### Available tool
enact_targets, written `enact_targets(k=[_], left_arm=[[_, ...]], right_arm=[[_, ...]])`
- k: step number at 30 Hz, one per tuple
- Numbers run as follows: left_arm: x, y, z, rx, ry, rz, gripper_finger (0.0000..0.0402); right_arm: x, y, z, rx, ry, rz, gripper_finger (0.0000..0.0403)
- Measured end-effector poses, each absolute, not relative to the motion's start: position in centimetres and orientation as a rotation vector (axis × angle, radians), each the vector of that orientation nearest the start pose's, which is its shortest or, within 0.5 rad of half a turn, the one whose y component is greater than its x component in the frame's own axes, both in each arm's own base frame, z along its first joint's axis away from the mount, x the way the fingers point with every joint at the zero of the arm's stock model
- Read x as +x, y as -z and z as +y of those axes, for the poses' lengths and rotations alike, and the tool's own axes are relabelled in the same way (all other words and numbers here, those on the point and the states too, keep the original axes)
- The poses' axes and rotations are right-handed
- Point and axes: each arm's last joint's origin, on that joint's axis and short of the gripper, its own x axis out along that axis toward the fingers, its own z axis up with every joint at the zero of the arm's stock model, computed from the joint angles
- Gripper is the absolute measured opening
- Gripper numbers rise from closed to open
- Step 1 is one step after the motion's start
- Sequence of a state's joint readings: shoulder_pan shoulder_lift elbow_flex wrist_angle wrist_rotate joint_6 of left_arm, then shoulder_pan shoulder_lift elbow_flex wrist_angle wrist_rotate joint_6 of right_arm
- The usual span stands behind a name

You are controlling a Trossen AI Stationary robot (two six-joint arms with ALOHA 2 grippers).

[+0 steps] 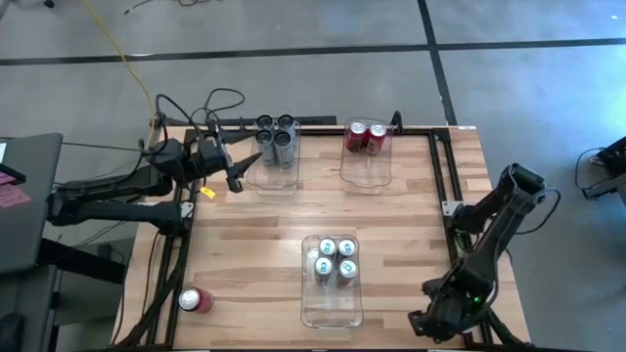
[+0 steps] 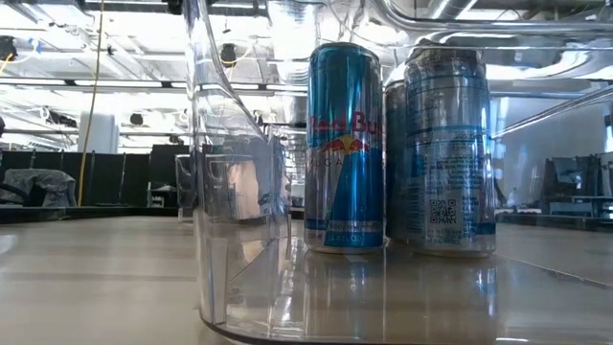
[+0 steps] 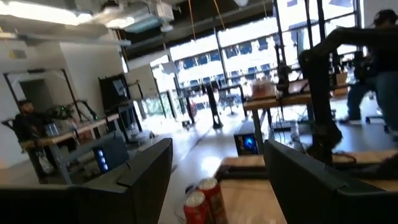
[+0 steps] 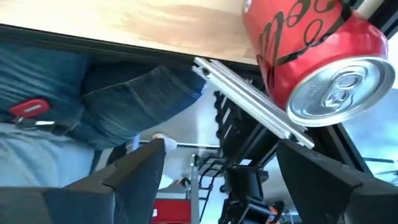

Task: Sort soda cans
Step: Put the right red soda can into the top right transparent bin

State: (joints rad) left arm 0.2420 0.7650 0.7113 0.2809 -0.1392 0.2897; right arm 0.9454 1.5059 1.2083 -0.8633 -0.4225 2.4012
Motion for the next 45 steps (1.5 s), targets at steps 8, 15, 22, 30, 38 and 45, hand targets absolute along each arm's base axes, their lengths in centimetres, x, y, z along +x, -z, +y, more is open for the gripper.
enact_targets(k=[8,15,22,30,38,45], left_arm=[[17.7,-35.3,4.8,0.322,-0.416,-0.189,0.0248],[18.4,-35.1,5.0,0.348,-0.419,-0.187,0.0248],[18.3,-35.2,4.9,0.340,-0.419,-0.197,0.0248],[18.4,-35.2,4.9,0.340,-0.418,-0.192,0.0248],[18.4,-35.2,4.9,0.340,-0.418,-0.192,0.0249],[18.4,-35.2,4.9,0.340,-0.419,-0.193,0.0249]], right_arm=[[15.8,-25.6,24.8,1.361,0.855,1.776,0.0328],[15.2,-25.3,24.3,1.298,0.953,1.780,0.0328],[15.2,-25.3,24.4,1.294,0.953,1.781,0.0328],[15.2,-25.2,24.3,1.293,0.957,1.771,0.0328],[15.3,-25.2,24.2,1.296,0.957,1.726,0.0328],[15.3,-25.1,24.0,1.281,0.968,1.656,0.0328]])
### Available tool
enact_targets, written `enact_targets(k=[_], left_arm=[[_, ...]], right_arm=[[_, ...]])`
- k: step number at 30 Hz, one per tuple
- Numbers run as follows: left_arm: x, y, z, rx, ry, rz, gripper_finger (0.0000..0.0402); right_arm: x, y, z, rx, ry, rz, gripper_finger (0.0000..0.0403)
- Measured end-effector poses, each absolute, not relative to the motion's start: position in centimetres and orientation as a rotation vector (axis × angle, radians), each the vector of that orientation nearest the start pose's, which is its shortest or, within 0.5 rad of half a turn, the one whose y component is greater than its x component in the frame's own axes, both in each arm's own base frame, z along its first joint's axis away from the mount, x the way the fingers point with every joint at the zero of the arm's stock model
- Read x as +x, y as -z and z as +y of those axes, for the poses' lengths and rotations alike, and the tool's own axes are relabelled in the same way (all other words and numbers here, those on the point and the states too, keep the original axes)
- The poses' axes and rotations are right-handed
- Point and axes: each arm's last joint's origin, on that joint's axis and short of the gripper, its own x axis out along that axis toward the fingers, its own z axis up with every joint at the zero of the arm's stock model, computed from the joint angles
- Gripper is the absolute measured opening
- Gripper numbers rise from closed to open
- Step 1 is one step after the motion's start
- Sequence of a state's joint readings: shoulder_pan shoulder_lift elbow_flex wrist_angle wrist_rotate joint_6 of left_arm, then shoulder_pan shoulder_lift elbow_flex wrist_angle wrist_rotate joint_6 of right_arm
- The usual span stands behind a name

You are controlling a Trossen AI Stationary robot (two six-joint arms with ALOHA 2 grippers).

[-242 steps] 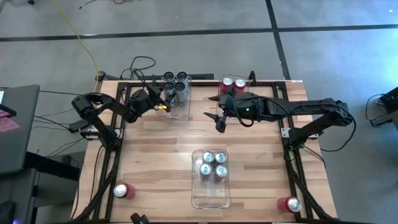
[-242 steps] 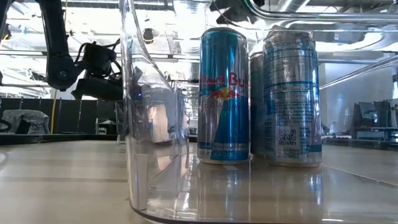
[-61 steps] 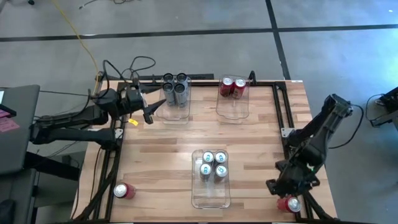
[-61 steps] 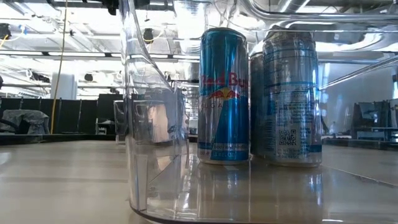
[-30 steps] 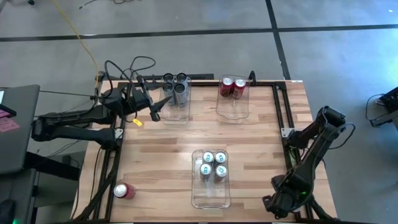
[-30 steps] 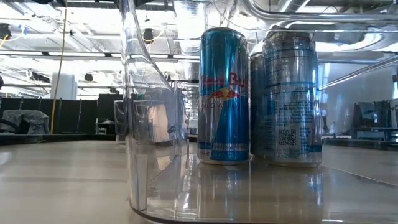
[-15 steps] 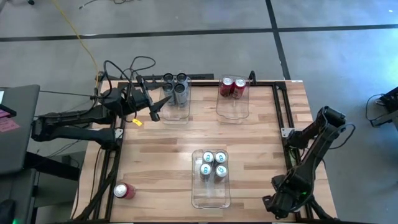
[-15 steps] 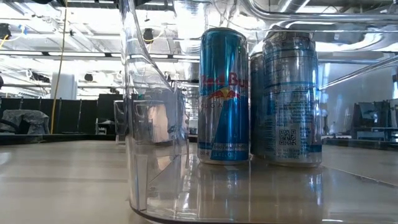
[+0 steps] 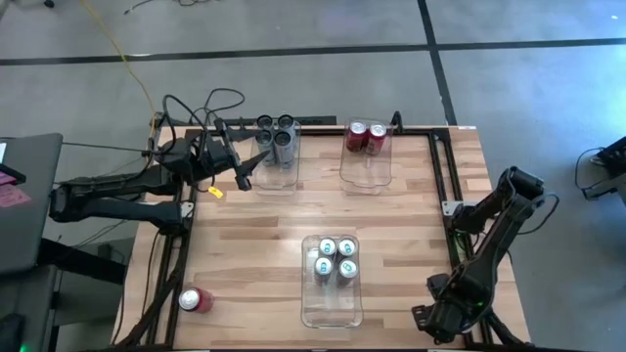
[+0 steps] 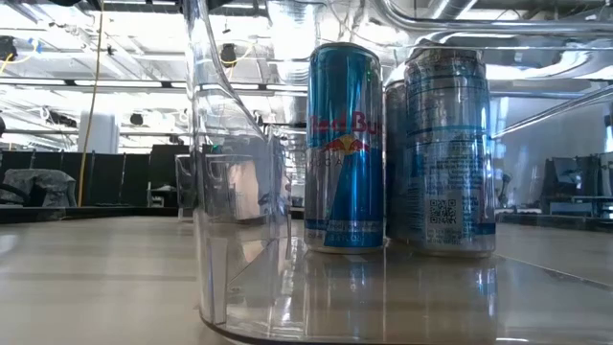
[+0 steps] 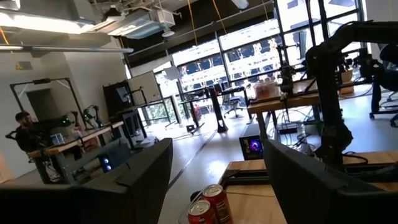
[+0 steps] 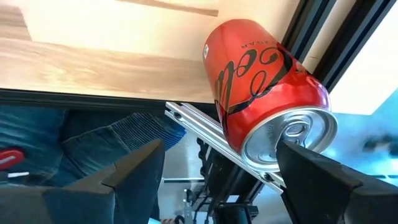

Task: Sort soda cans
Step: Put the right red soda can into the top right transparent bin

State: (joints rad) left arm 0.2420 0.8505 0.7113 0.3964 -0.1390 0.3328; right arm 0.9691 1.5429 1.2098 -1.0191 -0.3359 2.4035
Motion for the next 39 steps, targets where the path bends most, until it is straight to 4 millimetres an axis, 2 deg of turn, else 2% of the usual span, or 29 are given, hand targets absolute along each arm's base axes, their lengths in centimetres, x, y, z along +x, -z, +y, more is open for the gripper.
enact_targets(k=[12,23,25,28,31,35,39], left_arm=[[18.3,-35.2,4.9,0.338,-0.419,-0.199,0.0249],[18.3,-35.2,4.9,0.337,-0.419,-0.200,0.0249],[18.3,-35.2,4.9,0.337,-0.419,-0.200,0.0249],[18.3,-35.3,4.9,0.337,-0.419,-0.201,0.0249],[18.3,-35.3,4.9,0.337,-0.419,-0.201,0.0249],[18.3,-35.3,4.9,0.337,-0.419,-0.200,0.0249],[18.3,-35.2,4.9,0.337,-0.419,-0.200,0.0249]], right_arm=[[15.5,-25.1,23.0,1.215,0.998,1.596,0.0328],[18.0,-24.9,20.9,1.171,0.923,1.515,0.0328],[18.4,-24.4,20.5,1.133,0.945,1.477,0.0328],[18.8,-24.8,19.7,1.116,0.933,1.451,0.0328],[19.0,-24.6,18.7,1.067,1.007,1.439,0.0328],[19.0,-26.7,18.1,1.027,1.052,1.385,0.0328],[18.6,-28.5,19.4,1.061,0.973,1.439,0.0328]])
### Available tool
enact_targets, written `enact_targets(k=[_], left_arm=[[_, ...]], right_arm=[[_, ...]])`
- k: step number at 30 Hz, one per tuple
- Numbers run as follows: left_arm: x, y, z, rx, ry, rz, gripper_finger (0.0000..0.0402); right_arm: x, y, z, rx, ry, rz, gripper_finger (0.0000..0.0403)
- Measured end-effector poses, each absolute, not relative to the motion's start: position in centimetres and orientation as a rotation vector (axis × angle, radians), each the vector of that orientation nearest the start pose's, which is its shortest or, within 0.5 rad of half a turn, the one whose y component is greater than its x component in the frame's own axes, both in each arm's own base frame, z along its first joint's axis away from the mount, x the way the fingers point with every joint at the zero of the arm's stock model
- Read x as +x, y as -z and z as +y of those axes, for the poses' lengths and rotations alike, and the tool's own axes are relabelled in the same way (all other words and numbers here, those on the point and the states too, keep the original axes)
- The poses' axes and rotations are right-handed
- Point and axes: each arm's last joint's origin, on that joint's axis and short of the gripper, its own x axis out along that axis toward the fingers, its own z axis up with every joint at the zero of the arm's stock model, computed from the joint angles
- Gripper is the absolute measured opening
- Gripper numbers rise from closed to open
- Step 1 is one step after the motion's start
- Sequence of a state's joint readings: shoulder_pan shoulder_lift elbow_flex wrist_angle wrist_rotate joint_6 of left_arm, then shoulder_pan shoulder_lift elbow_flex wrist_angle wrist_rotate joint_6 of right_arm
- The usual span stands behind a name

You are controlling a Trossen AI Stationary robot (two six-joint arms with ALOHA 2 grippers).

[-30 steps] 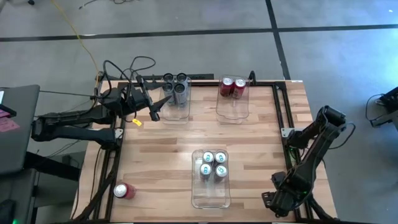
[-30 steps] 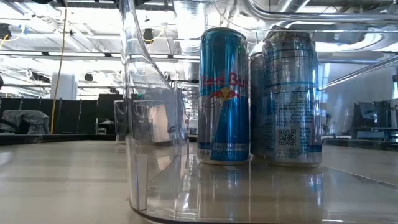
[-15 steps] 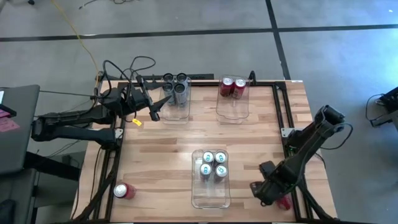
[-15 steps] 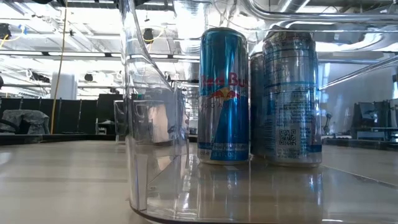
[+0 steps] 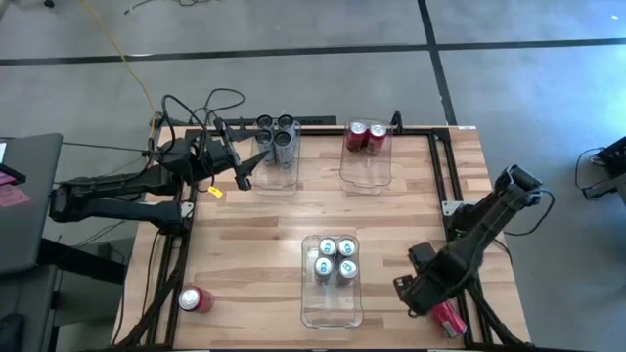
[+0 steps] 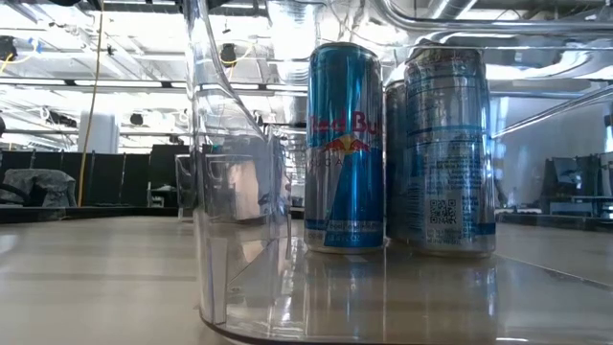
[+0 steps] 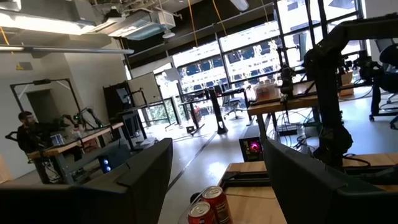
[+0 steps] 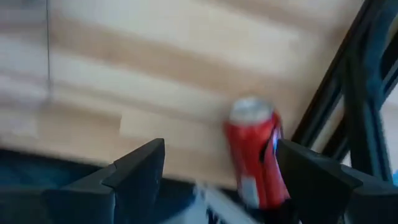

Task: Sort soda cans
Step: Put the right red soda can into the top right transparent bin

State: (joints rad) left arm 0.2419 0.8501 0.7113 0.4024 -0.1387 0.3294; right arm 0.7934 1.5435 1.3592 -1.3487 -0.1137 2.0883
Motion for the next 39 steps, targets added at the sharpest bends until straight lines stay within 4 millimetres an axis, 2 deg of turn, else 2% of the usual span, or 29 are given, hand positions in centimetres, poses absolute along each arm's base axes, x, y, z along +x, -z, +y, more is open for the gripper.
enact_targets(k=[4,9,15,20,24,30,35,39], left_arm=[[18.3,-35.2,4.9,0.337,-0.419,-0.200,0.0249],[18.4,-35.1,4.9,0.329,-0.416,-0.184,0.0249],[18.3,-35.2,4.9,0.330,-0.417,-0.198,0.0249],[18.3,-35.3,4.9,0.330,-0.415,-0.208,0.0249],[18.3,-35.3,4.9,0.331,-0.416,-0.209,0.0249],[18.3,-35.3,4.9,0.331,-0.415,-0.209,0.0249],[18.3,-35.3,4.9,0.332,-0.415,-0.209,0.0249],[18.3,-35.3,4.9,0.341,-0.416,-0.207,0.0249]], right_arm=[[17.2,-28.5,21.0,1.100,0.982,1.539,0.0328],[15.7,-27.2,23.0,1.045,1.039,1.602,0.0328],[15.9,-25.6,24.1,0.936,1.001,1.589,0.0354],[17.5,-23.4,24.2,0.789,0.976,1.689,0.0395],[18.7,-21.6,24.6,0.735,0.921,1.740,0.0394],[18.5,-20.1,24.6,0.640,0.996,1.876,0.0395],[18.4,-18.1,24.5,0.724,0.938,1.859,0.0396],[17.8,-16.3,23.9,0.723,0.945,1.869,0.0396]])
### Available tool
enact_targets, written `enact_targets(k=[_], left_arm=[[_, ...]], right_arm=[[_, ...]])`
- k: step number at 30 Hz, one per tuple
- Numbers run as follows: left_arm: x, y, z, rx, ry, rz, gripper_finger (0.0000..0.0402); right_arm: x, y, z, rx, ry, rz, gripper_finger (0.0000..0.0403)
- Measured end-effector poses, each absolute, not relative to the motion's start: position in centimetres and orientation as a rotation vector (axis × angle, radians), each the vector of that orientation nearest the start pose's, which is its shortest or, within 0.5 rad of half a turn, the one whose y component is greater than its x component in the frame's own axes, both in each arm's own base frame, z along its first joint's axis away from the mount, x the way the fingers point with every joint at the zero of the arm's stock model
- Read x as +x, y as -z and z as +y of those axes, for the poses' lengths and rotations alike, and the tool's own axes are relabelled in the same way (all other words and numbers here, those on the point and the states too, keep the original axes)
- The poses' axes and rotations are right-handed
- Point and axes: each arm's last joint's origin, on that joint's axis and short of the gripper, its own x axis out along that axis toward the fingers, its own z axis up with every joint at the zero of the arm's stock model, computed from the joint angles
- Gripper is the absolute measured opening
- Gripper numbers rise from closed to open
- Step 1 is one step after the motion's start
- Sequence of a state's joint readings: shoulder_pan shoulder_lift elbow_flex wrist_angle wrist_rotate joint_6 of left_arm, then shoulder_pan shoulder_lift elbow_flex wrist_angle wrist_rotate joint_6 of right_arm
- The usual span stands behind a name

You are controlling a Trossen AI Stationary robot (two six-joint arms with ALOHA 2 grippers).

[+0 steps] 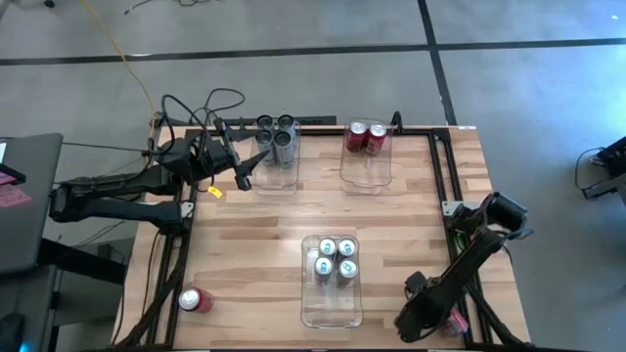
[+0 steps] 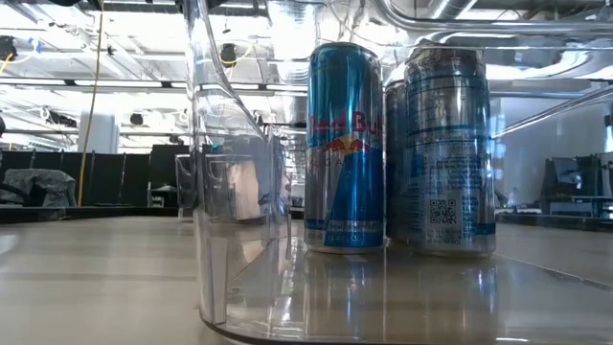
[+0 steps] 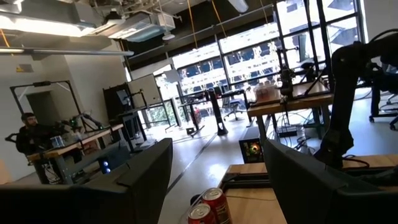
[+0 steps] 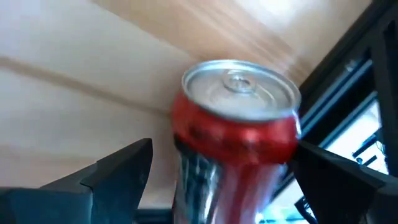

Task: Sort soda cans
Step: Put the right red soda can into the top right transparent bin

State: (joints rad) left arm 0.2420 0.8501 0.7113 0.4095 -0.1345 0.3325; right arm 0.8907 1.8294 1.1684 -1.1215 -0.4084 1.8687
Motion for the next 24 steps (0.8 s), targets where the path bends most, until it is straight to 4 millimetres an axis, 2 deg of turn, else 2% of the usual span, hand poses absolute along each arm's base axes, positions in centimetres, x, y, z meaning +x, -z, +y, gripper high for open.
enact_targets(k=[8,14,15,18,20,24], left_arm=[[18.3,-35.3,4.9,0.342,-0.416,-0.208,0.0249],[18.3,-35.3,4.9,0.342,-0.416,-0.209,0.0249],[18.3,-35.3,4.9,0.342,-0.416,-0.209,0.0249],[18.3,-35.3,4.9,0.342,-0.416,-0.208,0.0249],[18.3,-35.3,4.9,0.342,-0.416,-0.208,0.0249],[18.3,-35.3,4.9,0.342,-0.416,-0.209,0.0249]], right_arm=[[17.4,-13.4,23.2,0.798,0.836,1.883,0.0383],[18.0,-13.3,23.0,0.836,0.856,1.858,0.0297],[18.0,-13.4,23.0,0.826,0.868,1.852,0.0293],[18.1,-14.0,23.0,0.788,0.918,1.814,0.0293],[18.3,-15.1,22.8,0.771,0.969,1.727,0.0293],[18.6,-19.1,21.6,0.751,1.085,1.385,0.0293]])
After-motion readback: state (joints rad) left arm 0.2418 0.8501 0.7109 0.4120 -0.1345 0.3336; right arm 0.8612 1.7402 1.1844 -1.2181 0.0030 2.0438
